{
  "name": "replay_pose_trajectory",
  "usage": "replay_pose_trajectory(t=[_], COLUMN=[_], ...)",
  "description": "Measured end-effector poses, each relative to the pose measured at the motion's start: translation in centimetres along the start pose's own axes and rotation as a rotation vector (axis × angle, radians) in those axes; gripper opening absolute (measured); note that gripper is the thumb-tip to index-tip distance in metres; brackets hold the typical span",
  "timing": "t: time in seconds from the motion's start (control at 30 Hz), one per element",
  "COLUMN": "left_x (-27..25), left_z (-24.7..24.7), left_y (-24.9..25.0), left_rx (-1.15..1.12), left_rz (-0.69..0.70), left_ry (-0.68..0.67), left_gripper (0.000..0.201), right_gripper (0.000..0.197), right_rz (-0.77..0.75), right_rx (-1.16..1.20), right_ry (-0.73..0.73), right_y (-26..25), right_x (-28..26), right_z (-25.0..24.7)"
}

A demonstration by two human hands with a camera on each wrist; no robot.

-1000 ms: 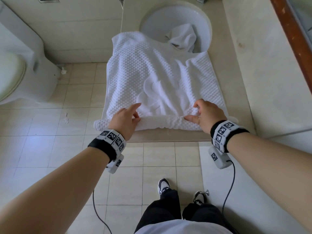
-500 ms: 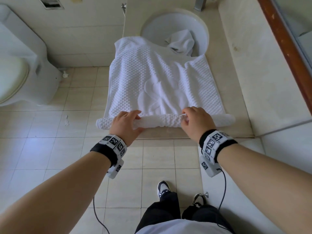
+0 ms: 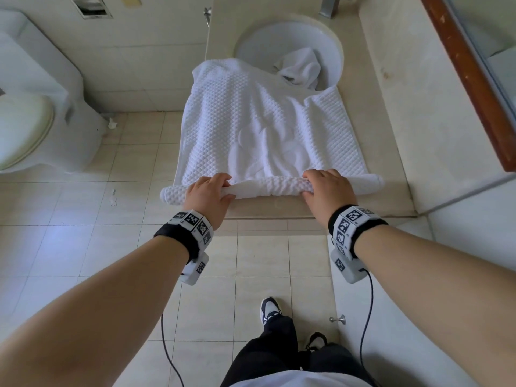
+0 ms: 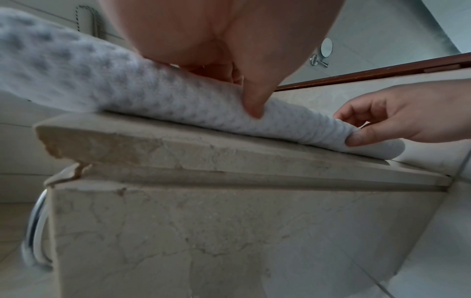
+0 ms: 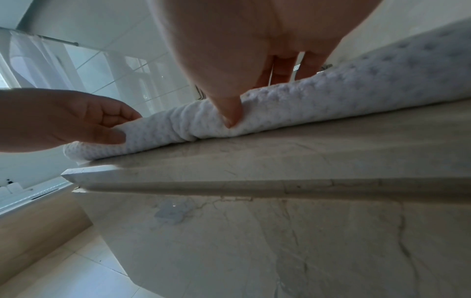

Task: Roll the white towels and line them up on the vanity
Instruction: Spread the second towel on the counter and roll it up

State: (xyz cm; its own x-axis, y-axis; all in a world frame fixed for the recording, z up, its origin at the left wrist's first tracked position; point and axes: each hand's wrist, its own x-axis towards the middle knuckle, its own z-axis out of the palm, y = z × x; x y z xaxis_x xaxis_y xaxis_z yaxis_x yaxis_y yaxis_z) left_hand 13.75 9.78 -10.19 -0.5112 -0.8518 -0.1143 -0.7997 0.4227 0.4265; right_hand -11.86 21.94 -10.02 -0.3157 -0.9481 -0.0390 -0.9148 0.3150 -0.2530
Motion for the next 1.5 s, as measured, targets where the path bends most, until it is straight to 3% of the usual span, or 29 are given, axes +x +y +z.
replay_pose_trajectory(t=[0.2,0.37,0.67,0.9,1.03,1.2,1.33,1.4,1.5], left_x=[-1.2,-1.8,1.5,4.5,5.1,3.4,2.6,2.3,1.5], left_z=[0.3,-0.7,-1.1,-1.6,-1.6,-1.1,-0.7,-0.6,-0.2], left_y=[0.0,0.2,-0.9,-0.2,0.1,0.5,0.3,0.2,-0.1], left_rx=[-0.001,-0.013,-0.024,0.054,0.064,-0.058,-0.108,-0.095,-0.008], left_rz=[-0.015,-0.05,-0.082,-0.025,0.022,-0.004,-0.047,-0.082,-0.009], left_ry=[-0.026,-0.122,-0.26,-0.095,-0.085,-0.024,0.022,0.006,-0.015], left_gripper=[0.041,0.048,0.048,0.054,0.05,0.047,0.046,0.053,0.062], right_gripper=[0.023,0.023,0.035,0.064,0.068,0.057,0.035,0.029,0.026], right_rz=[0.043,0.104,0.164,0.151,0.159,0.152,0.082,0.048,0.016], right_rx=[0.054,0.146,0.277,0.386,0.419,0.361,0.317,0.291,0.227], right_ry=[-0.111,-0.308,-0.466,-0.345,-0.378,-0.361,-0.349,-0.355,-0.27], right_y=[0.2,0.6,1.5,2.9,3.2,3.4,1.7,0.3,-0.8], right_x=[-0.4,-0.2,3.0,5.0,6.0,6.2,5.9,5.4,3.7], right_z=[-0.8,-2.1,-2.8,-1.9,-1.7,-1.7,-2.6,-2.6,-2.1])
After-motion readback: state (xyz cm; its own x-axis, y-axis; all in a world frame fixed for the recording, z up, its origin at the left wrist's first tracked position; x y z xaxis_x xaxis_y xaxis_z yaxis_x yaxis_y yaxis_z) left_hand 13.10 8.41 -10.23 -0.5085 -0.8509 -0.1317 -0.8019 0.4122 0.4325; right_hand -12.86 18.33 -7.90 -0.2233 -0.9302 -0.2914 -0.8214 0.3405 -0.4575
